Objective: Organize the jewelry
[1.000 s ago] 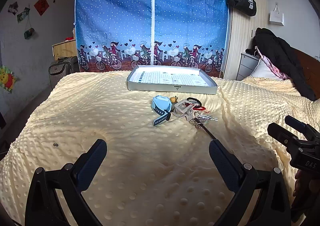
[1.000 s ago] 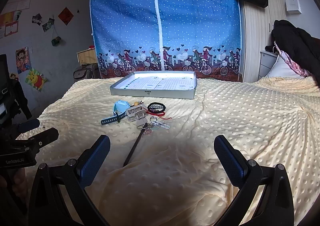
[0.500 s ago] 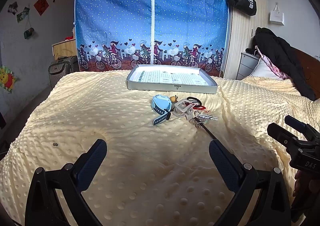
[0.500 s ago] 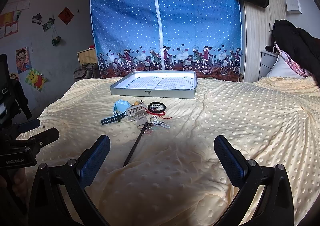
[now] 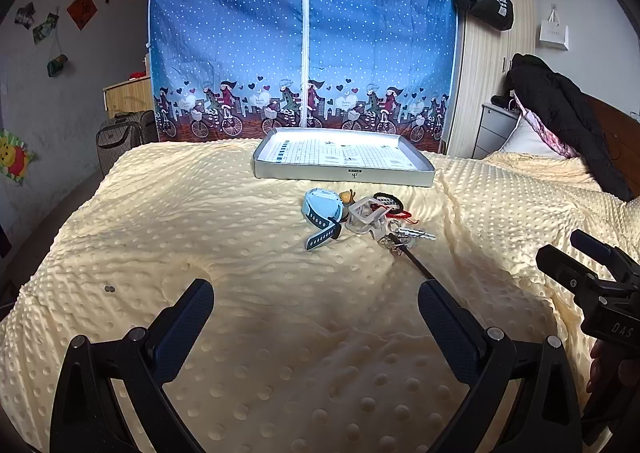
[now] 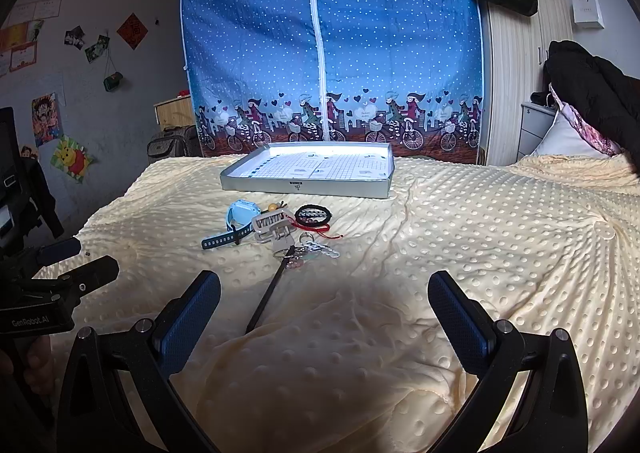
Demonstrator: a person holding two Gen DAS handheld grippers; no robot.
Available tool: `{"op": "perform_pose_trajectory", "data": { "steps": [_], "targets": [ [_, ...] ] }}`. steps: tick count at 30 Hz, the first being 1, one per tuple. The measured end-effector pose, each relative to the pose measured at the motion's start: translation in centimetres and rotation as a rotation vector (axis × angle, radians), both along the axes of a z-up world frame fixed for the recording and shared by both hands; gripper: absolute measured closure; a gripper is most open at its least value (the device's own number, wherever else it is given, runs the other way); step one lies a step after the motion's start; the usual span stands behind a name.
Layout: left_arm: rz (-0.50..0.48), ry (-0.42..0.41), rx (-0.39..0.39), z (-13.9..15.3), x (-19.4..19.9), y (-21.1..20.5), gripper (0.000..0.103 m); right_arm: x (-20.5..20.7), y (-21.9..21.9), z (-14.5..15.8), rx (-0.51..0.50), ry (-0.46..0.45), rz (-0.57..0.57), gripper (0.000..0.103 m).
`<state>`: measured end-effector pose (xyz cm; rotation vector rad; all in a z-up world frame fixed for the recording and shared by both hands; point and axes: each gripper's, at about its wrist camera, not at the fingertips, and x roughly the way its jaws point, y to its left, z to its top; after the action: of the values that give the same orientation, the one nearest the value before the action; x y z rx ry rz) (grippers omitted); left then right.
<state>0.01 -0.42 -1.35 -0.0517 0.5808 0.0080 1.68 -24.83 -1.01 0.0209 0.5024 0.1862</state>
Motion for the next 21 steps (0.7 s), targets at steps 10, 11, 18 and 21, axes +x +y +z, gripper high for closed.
{"op": "perform_pose_trajectory", "data": {
  "steps": [10,11,18,21],
  "targets": [
    [0.000,0.001,-0.001,0.2,0.1,0.0,0.000,0.1,0.0,0.0,0.001,0.003,-0.001,0.001],
    [0.000,0.002,-0.001,0.2,0.1,0.0,0.000,0.1,0.0,0.0,0.001,0.002,-0.001,0.001],
    [-0.005,0.007,-0.007,-0.5,0.0,-0.1,0.000,0.1,0.0,-0.2,-0.013,0.002,-0.004,0.001],
    [-0.009,0.025,-0.031,-0.6,0.2,0.2,0.000,0.4,0.0,-0.2,-0.016,0.008,0.006,0.001]
  ]
}}
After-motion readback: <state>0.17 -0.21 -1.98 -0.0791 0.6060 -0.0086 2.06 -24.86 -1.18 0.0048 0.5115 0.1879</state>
